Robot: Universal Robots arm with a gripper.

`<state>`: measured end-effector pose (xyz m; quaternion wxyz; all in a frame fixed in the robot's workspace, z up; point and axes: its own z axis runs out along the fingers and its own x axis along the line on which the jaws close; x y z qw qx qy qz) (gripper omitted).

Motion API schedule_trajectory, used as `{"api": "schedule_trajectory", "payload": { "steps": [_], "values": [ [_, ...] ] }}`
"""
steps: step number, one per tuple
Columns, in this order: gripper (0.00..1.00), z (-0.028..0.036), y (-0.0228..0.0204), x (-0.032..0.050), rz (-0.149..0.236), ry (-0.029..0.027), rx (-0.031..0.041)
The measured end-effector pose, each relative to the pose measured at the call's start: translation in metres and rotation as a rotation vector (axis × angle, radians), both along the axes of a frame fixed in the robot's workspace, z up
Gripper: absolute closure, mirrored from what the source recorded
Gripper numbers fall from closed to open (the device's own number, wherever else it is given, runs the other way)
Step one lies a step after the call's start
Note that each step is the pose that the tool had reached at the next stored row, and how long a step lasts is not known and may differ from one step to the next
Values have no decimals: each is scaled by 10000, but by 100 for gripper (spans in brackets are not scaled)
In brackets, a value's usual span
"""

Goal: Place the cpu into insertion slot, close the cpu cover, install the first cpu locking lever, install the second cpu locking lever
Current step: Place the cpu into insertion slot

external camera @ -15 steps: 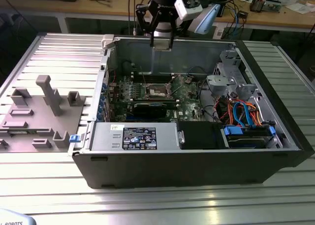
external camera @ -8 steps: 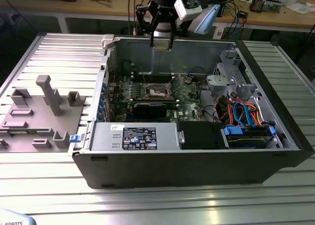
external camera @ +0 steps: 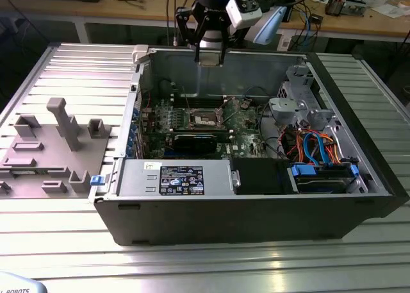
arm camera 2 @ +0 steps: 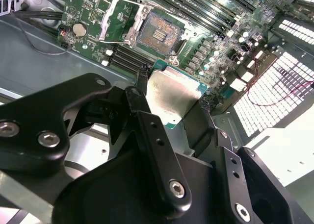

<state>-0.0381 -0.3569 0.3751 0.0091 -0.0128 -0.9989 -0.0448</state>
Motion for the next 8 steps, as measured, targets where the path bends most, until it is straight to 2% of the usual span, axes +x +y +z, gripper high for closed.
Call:
{"api": "schedule_trajectory", "payload": {
  "steps": [8],
  "values": [
    [46, -18, 0, -7, 0, 1, -1]
  ]
}}
